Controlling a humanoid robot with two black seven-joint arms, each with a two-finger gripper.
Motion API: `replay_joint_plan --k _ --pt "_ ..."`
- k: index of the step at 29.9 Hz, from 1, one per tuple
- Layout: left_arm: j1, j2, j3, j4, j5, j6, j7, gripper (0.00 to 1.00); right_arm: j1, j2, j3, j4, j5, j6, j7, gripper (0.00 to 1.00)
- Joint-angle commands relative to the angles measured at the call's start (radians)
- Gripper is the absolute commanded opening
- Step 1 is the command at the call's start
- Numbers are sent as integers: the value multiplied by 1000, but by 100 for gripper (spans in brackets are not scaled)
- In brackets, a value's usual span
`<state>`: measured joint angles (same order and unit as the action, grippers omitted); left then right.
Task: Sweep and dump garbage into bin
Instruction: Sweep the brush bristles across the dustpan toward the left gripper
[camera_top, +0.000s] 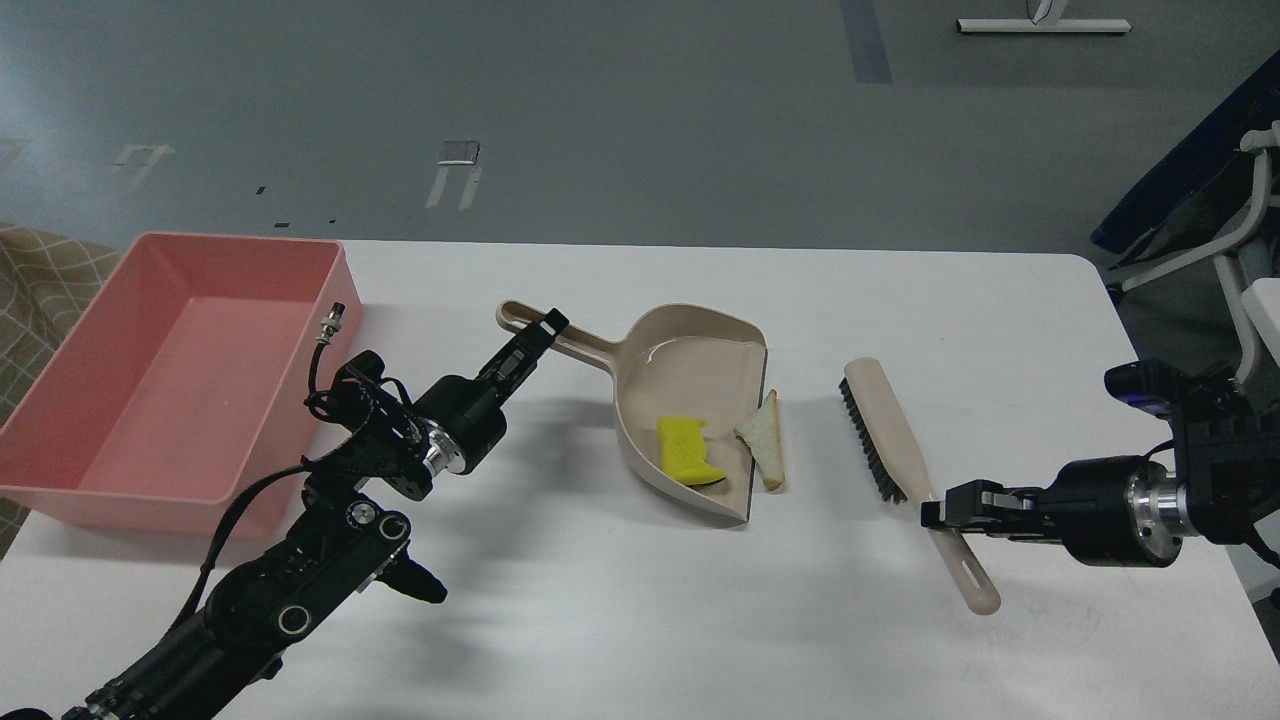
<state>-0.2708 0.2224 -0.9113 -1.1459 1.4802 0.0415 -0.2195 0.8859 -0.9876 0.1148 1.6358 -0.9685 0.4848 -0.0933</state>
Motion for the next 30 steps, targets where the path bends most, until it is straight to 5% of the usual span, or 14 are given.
replay_joint_plan --k 1,30 --pt "4 2 0 -5 0 1 -3 0 -2 52 -1 -7 -1 -3 -2 0" --pt "5 3 0 -14 0 0 -3 0 -5 302 115 -94 57 -12 26 0"
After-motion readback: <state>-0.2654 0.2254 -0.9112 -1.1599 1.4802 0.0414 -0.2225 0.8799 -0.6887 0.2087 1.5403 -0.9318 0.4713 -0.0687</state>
